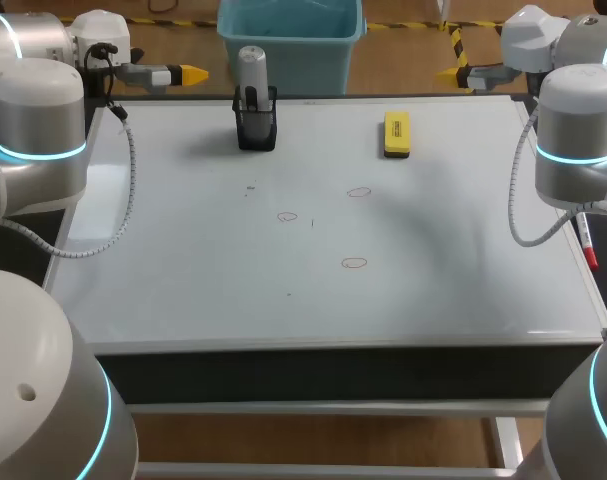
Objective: Pick up the inspection probe, press it on each red-marked spot on the whiteboard one by one, put down the probe, pick up the eraser, and wipe off all the red marks.
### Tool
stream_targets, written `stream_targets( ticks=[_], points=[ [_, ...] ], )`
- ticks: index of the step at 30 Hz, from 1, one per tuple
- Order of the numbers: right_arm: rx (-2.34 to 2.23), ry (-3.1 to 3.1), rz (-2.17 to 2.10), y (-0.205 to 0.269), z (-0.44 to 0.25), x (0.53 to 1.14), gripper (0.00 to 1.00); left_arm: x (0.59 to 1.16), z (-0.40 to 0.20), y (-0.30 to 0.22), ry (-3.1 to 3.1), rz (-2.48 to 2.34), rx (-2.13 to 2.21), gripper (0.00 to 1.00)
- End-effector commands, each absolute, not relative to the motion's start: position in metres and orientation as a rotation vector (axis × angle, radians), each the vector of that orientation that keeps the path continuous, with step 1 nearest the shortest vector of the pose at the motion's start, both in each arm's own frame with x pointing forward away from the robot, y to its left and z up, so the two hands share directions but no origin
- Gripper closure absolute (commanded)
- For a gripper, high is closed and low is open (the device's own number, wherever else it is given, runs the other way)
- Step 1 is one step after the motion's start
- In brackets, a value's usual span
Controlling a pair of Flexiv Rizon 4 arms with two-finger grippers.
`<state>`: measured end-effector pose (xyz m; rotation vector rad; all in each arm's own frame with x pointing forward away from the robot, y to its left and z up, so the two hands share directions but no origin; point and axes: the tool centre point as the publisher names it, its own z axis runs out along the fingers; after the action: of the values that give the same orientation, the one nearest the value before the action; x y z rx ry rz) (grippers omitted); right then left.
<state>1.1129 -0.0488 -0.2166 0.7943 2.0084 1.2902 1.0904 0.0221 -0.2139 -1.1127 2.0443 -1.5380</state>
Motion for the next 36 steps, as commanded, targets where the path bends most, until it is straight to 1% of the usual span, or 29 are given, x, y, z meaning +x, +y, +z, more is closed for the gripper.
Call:
stream_targets(
  ticks=[1, 15, 28, 32, 36],
  points=[
    [0.794, 2.01, 1.29, -0.049, -0.217, 1.113, 0.0, 1.091, -0.216, 0.022, 2.039, -1.543, -1.109, 0.0],
    [0.794, 2.01, 1.29, -0.049, -0.217, 1.113, 0.0, 1.091, -0.216, 0.022, 2.039, -1.543, -1.109, 0.0],
    [0.794, 2.01, 1.29, -0.049, -0.217, 1.113, 0.0, 1.103, -0.223, 0.006, 2.18, -1.741, -0.662, 0.0],
    [0.794, 2.01, 1.29, -0.049, -0.217, 1.113, 0.0, 1.109, -0.229, 0.004, 2.155, -1.919, -0.454, 0.0],
    [0.794, 2.01, 1.29, -0.049, -0.217, 1.113, 0.0, 1.114, -0.233, -0.006, 2.195, -1.974, -0.289, 0.0]
  ],
)
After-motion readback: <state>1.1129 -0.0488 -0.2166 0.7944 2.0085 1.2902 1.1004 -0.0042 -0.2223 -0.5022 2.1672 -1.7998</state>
